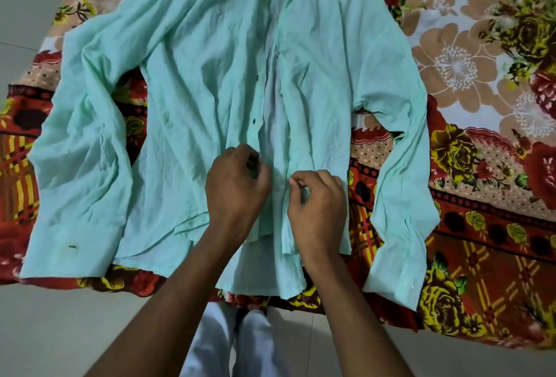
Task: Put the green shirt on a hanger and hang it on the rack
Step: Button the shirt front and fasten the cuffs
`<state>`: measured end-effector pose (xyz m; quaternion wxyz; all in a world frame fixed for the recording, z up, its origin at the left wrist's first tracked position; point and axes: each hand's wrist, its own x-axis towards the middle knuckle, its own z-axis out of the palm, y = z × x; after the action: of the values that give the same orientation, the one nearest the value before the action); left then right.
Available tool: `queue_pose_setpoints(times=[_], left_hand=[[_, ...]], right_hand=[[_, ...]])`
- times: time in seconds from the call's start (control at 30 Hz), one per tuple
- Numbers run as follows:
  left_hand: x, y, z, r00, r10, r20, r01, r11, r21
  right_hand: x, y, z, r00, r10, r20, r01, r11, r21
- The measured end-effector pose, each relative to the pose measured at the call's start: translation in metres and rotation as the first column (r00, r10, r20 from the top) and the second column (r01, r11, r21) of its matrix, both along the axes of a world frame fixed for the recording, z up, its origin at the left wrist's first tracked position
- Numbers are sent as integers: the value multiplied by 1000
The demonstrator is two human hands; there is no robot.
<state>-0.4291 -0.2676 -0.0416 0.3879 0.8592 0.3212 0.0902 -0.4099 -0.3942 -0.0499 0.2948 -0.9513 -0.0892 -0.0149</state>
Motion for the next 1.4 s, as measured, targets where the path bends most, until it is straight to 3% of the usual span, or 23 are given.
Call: queue_pose_setpoints(times=[0.07, 0.17, 0.3, 0.43, 0.67, 0.8, 1.17, 1.23, 1.33, 1.4], left_hand=[[-5, 0, 4, 997, -6, 83, 15, 995, -103], [-16, -2, 6, 994, 47, 96, -5, 918, -396], [-28, -5, 6, 992, 69, 101, 1, 825, -566], [-32, -7, 5, 989, 112, 93, -31, 788, -614], [-31, -9, 3, 978, 186, 90, -77, 734, -675], [-33, -10, 6, 984, 142, 111, -17, 683, -730], [-20, 4, 4, 989, 145, 32, -79, 696, -713], [-17, 7, 4, 987, 160, 12, -94, 637, -765], [-14, 10, 5, 980, 192, -57, -144, 476, -868], [-10, 11, 3, 977, 155, -146, -202, 460, -865]], right_hand=[[1, 2, 4, 999, -16, 47, 15, 1000, 19], [-2, 10, 12, 997, -22, 68, 13, 991, 135], [-6, 19, 17, 996, -48, -76, 71, 936, 345], [-5, 22, 16, 954, -86, -288, 213, 869, 447], [-6, 22, 11, 929, -80, -361, 248, 861, 445], [-4, 18, 8, 905, -105, -411, 311, 823, 475], [5, 12, 8, 893, 62, -446, 197, 838, 509], [9, 11, 7, 884, 41, -466, 229, 831, 507], [12, 12, 6, 878, 27, -477, 220, 863, 454], [14, 10, 6, 891, 31, -452, 143, 928, 345]])
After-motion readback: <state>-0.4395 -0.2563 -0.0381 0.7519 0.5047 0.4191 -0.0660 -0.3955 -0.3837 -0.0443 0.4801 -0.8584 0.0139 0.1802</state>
